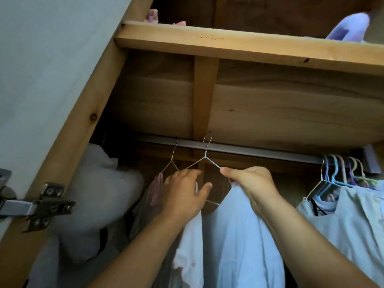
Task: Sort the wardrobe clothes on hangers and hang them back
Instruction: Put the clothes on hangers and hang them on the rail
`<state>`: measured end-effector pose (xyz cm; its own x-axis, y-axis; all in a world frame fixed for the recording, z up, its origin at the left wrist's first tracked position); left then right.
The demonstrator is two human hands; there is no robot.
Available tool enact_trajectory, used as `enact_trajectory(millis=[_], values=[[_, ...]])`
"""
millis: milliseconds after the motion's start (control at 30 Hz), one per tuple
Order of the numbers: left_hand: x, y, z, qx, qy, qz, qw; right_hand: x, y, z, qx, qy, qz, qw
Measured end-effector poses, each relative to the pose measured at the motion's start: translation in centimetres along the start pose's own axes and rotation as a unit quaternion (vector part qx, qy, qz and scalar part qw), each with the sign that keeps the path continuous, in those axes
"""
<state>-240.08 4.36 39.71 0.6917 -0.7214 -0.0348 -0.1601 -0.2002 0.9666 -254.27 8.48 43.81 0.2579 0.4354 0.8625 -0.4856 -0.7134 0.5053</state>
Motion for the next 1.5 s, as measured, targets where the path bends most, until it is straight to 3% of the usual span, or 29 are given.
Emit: enact_trajectory(millis=[200,467,767,967,1133,1300,1500], values=[[0.8,-0.4,0.0,0.011,0.009,-0.001,1.0,0.5,1.1,2.8,0.048,0.038,0.01,0.998],[1.3,-0.7,-0.2,0.01,0.03,-0.002,1.0,1.4,2.1,3.5,0.049,0.04,0.027,0.998],[1.7,-0.8,-0.1,0.026,0.046,0.001,0.999,0.8,1.6,4.5,0.025,0.067,0.01,0.997],[2.7,-0.8,0.4,0.011,0.047,0.012,0.999,0.4,1.3,5.0,-0.033,-0.009,-0.023,0.999],[3.3,-0.6,0.8,0.017,0.04,0.009,0.999,0.3,0.7,5.8,-0.036,-0.006,-0.035,0.999],[4.0,1.9,0.7,-0.039,-0.024,0.023,0.999,-0.6,0.7,6.0,-0.05,-0.008,-0.029,0.998],[4.5,7.8,1.7,0.086,-0.093,-0.002,0.992,-0.7,0.3,5.6,-0.053,-0.011,-0.046,0.997]])
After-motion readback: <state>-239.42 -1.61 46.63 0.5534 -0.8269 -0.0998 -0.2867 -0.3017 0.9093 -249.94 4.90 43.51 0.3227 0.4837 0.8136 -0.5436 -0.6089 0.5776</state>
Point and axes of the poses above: each hand's wrist, its own y-axis towards the middle knuckle, its own z-axis out of the palm, x = y × z, the point moved 1 cm from there along y, towards the middle knuckle, and after that the axes turned 12 degrees about z, right-handed, at the moved point
